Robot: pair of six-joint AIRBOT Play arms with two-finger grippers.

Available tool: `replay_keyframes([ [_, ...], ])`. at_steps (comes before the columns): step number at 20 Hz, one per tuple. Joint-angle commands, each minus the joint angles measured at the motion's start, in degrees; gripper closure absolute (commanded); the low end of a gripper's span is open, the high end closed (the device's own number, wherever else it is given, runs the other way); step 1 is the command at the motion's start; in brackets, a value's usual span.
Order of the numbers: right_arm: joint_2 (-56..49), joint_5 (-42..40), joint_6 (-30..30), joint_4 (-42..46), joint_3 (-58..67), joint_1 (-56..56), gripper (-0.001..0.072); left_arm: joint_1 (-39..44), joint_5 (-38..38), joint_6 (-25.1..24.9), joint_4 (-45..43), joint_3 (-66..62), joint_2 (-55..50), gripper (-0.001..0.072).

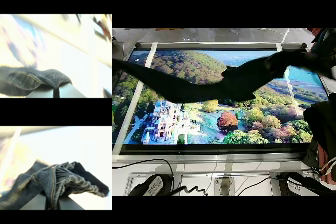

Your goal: Fold the clothes and pants, and hang the long-sleeved shirts on hangers.

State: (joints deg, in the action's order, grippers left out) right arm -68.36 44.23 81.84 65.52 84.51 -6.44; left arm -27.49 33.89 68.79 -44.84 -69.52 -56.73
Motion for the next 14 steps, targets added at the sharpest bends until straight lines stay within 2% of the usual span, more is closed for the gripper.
replay_keyframes([
  [1, 0.0, 10.6, 2.8, 6.2, 7.0, -6.6, 0.0674, -7.2, 3.0, 0.2, -7.5, -5.1, -0.6, 0.0688],
  [5, -0.2, 32.7, -2.6, 12.1, 4.9, -8.6, 0.0675, -8.0, 18.3, 0.2, -28.3, -5.0, -6.0, 0.0687],
  [7, 0.5, 41.9, -5.3, 14.2, 0.2, -8.6, 0.0675, -8.0, 22.6, 0.2, -35.0, -3.3, -9.0, 0.0688],
  [10, 4.8, 45.1, -6.1, 18.4, -12.8, -8.6, 0.0675, -8.1, 23.8, -0.6, -42.5, 4.5, -10.7, 0.0687],
  [14, 11.2, 50.1, -6.3, 20.0, -30.7, -8.6, 0.0675, -8.3, 23.6, -7.2, -52.6, 14.6, -10.9, 0.0687],
])
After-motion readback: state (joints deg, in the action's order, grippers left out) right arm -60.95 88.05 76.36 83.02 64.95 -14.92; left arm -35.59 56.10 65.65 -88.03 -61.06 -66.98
